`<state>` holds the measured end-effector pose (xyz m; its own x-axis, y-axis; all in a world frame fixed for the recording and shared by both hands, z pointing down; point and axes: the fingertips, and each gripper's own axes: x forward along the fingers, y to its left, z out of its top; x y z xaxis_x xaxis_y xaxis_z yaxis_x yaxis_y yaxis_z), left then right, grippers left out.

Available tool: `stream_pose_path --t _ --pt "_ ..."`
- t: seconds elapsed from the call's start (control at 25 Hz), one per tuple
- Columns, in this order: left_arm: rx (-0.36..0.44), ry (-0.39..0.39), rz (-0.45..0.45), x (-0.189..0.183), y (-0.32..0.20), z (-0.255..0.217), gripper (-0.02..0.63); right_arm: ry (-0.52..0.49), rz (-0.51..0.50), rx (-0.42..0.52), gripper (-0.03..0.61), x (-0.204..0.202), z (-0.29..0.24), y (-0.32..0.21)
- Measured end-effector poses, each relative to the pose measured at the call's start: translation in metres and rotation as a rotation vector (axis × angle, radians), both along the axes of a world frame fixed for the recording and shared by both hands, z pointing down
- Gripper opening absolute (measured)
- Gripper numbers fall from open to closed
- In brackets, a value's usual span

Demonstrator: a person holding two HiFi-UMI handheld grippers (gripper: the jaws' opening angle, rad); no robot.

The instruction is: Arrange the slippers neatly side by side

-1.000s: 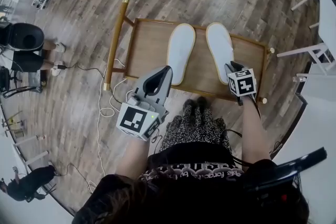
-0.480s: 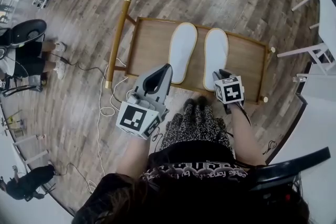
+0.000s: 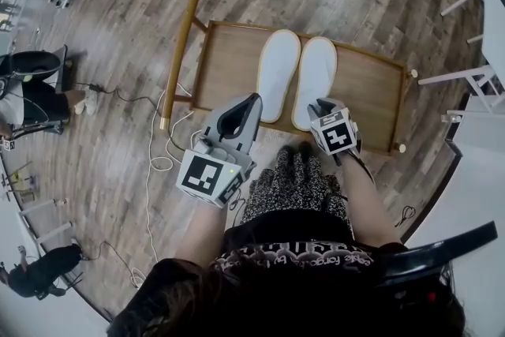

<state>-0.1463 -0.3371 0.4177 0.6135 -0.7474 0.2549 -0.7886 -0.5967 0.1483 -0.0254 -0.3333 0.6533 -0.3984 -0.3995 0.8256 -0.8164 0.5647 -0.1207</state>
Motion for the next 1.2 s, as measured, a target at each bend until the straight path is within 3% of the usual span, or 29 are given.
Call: stream_pose_path --t 0.2,0.4,0.6,0.8,1.0,1.2 --pt "0.000 0.004 -0.004 -0.002 -0.001 0.001 0.000 -0.001 -0.047 -0.004 0.095 -0.011 -0.002 0.002" --pt "0.005 0.010 -0.007 -0.002 -0.003 -0.002 0.000 -0.014 -0.011 0.042 0.095 -0.002 -0.016 -0.002" --pt "0.018 0.013 0.004 0.002 -0.004 -0.007 0.000 -0.199 0.159 0.276 0.076 0.020 -0.101 -0.016" --pt "0.030 0.004 0.018 0.012 -0.007 -0.012 0.000 -0.341 0.178 0.518 0.023 0.031 -0.209 -0.006" --pt "0.083 0.002 0.015 0.021 -0.023 -0.031 0.000 -0.321 0.169 0.759 0.006 0.046 -0.275 -0.006" --pt "0.175 -0.028 0.052 0.032 -0.022 -0.060 0.000 -0.296 0.155 0.852 0.005 0.052 -0.308 0.000"
